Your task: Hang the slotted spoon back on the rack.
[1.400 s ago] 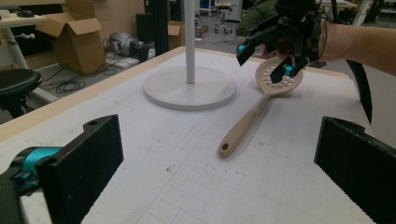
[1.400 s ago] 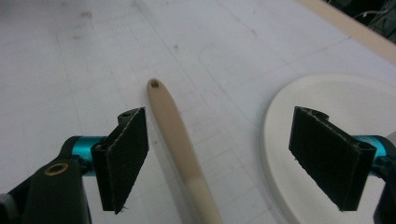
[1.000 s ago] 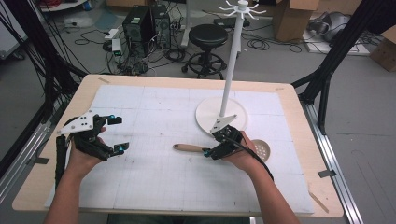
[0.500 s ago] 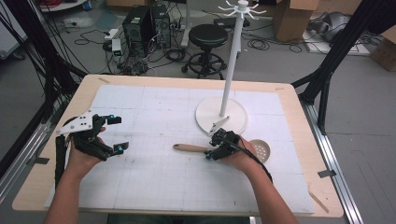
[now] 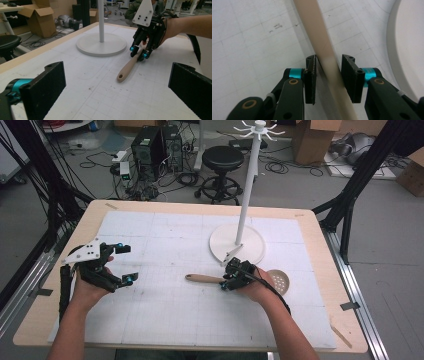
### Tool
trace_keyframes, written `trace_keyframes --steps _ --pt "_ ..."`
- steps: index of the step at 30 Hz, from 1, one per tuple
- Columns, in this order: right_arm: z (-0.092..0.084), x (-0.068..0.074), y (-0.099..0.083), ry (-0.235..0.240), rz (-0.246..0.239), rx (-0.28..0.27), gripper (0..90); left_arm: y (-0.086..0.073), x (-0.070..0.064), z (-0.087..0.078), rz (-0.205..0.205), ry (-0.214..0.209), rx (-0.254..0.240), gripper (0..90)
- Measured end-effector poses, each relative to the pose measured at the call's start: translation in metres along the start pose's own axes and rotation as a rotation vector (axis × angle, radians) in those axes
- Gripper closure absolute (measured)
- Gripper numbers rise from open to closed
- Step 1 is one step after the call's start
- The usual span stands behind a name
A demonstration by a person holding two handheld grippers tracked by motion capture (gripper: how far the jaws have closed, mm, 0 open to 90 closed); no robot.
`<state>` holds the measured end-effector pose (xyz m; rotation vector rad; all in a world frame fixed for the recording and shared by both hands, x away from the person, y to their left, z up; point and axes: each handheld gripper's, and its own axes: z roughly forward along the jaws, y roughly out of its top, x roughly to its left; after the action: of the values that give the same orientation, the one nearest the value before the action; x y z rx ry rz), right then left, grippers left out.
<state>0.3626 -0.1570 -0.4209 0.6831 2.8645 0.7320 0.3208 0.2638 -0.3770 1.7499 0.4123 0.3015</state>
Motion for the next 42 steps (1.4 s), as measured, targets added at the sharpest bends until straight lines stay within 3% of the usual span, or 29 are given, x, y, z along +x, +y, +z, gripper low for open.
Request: trace_keyframes --steps 5,11,16,26,42 --pt "0.000 0.004 0.004 -0.017 -0.043 0.033 68.3 0.000 0.000 0.000 -0.003 0.000 -0.004 1.7" --pt "0.000 0.005 0.005 -0.015 -0.051 0.042 73.5 0.000 0.000 -0.001 -0.001 0.000 -0.005 1.7" --pt "0.000 0.006 0.005 -0.009 -0.031 0.047 75.1 0.000 0.000 -0.001 0.002 0.000 -0.006 1.7" --pt "-0.004 0.009 0.004 -0.002 -0.065 0.034 75.7 0.001 0.000 -0.002 -0.003 0.001 -0.014 1.7" --pt "-0.077 0.010 0.007 0.031 -0.039 -0.314 75.8 0.001 0.000 -0.004 -0.001 0.006 -0.020 1.7"
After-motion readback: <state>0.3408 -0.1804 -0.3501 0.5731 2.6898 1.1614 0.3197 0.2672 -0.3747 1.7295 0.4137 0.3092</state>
